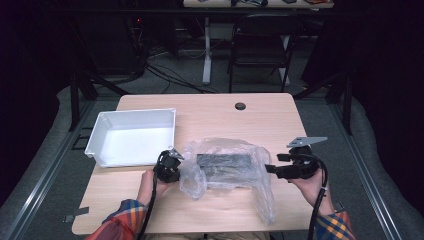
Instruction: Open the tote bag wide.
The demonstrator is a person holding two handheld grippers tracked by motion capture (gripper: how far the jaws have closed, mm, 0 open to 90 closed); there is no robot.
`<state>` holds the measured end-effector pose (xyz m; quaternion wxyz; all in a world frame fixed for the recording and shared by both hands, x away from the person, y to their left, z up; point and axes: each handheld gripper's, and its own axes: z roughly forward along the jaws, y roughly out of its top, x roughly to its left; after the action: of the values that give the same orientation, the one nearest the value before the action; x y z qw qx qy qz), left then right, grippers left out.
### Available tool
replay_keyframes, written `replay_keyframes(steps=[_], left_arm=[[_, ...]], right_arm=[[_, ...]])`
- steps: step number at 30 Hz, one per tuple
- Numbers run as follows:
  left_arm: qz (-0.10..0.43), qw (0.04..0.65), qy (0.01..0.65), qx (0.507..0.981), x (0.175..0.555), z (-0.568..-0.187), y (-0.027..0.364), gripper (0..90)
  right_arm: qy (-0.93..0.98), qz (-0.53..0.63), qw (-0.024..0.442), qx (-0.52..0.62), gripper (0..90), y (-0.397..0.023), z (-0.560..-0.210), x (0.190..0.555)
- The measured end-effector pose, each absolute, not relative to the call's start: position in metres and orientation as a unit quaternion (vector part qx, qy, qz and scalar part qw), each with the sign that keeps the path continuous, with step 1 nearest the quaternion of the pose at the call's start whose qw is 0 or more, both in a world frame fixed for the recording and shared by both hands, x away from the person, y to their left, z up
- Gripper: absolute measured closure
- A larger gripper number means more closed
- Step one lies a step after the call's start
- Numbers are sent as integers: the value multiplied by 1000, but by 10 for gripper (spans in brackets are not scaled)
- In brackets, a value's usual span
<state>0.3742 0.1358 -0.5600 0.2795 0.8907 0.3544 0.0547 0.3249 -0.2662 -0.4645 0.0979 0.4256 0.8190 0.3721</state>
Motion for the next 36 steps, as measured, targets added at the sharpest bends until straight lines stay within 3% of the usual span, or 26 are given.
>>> replay_keyframes(steps=[2, 3, 5, 6, 7, 10, 13, 20, 29, 36], left_arm=[[55, 278, 354, 891, 374, -560, 136, 854], [55, 274, 353, 893, 375, -559, 136, 845], [56, 276, 354, 892, 375, -558, 137, 827], [56, 276, 354, 892, 375, -558, 137, 813], [53, 275, 353, 893, 376, -556, 139, 786], [48, 276, 358, 891, 375, -552, 143, 656], [50, 272, 372, 886, 371, -544, 149, 501], [49, 294, 389, 872, 350, -522, 174, 339], [50, 332, 410, 848, 326, -501, 205, 290], [40, 346, 352, 869, 310, -484, 168, 288]], right_arm=[[826, 363, 88, 421, 361, -260, -470, 326], [845, 331, 75, 414, 539, -246, -485, 331], [854, 305, 74, 414, 681, -237, -498, 334], [854, 305, 74, 414, 681, -237, -498, 334], [858, 295, 75, 414, 798, -233, -509, 338], [857, 298, 85, 412, 888, -231, -511, 338], [851, 305, 103, 415, 897, -231, -509, 336], [839, 324, 113, 423, 899, -235, -508, 336], [836, 323, 125, 425, 898, -235, -508, 336], [839, 316, 138, 422, 899, -232, -507, 337]])
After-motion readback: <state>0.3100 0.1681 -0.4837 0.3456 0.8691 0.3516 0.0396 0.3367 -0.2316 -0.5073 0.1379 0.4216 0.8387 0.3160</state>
